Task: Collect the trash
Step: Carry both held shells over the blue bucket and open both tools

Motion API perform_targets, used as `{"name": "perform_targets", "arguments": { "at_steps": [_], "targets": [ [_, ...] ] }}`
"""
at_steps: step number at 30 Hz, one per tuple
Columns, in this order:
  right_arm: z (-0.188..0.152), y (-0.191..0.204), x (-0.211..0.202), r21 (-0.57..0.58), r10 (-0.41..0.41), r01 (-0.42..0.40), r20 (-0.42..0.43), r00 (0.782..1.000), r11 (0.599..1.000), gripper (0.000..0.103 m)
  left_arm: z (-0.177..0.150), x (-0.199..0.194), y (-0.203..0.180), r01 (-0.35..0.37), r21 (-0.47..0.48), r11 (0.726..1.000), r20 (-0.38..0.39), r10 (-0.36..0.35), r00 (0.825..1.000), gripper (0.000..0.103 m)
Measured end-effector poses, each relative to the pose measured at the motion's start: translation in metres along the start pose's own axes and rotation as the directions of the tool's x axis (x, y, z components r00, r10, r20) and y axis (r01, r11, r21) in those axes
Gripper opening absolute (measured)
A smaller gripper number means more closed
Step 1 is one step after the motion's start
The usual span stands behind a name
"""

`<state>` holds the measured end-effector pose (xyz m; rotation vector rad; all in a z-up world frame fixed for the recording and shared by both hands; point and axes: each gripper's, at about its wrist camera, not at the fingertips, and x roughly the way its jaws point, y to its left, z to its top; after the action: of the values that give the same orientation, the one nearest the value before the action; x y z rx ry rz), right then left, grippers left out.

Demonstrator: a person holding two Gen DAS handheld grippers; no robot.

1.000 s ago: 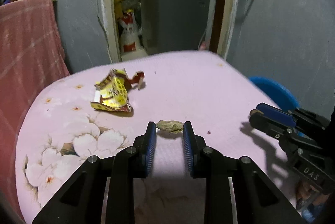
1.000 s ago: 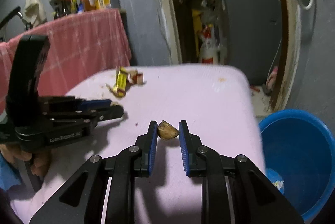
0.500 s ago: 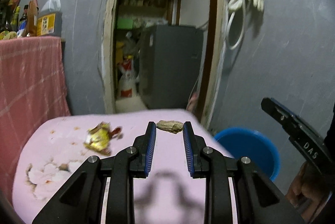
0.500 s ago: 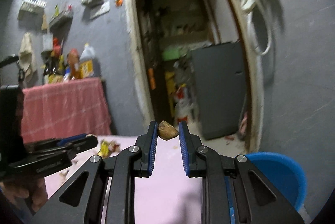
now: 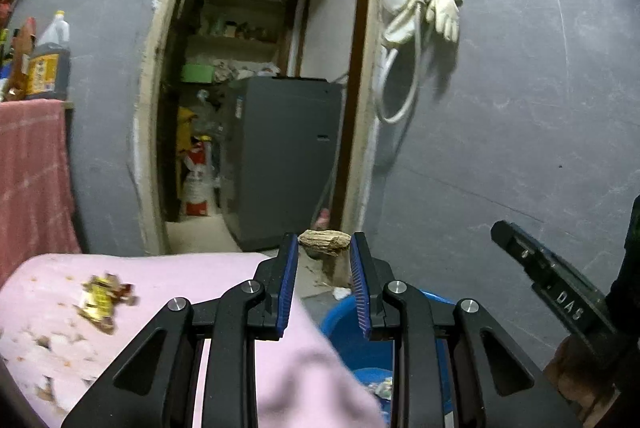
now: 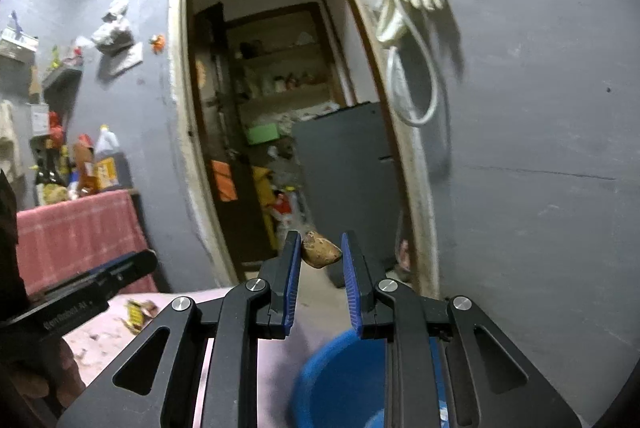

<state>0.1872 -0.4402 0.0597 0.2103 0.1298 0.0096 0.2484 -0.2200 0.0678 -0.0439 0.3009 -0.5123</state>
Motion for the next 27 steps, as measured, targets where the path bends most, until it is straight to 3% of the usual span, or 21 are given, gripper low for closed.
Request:
{"name": "perform_targets", "arguments": {
  "at_steps": [10,18,27],
  "targets": [
    [-0.024,-0.045,0.019,0.028,-0.101,0.106,-0.154,0.983,0.994,0.019,-0.014,0.059,-0.029,0.073,-0.044,0.996,-0.162,-0.08,0.984,0.022],
    [-0.034,-0.06,0.029,0.066,-0.094,0.112,-0.23,0.969,0.992,0.019,-0.032,0.104,-0.036,0.086,-0.092,0.992,-0.333,-0.112,0.936,0.023],
    [-0.034,-0.075,0.034,0.099,-0.094,0.126,-0.275,0.957,0.987,0.021,-0.057,0.126,-0.046,0.098,-0.081,0.992,-0.441,-0.124,0.889,0.023]
  ]
}}
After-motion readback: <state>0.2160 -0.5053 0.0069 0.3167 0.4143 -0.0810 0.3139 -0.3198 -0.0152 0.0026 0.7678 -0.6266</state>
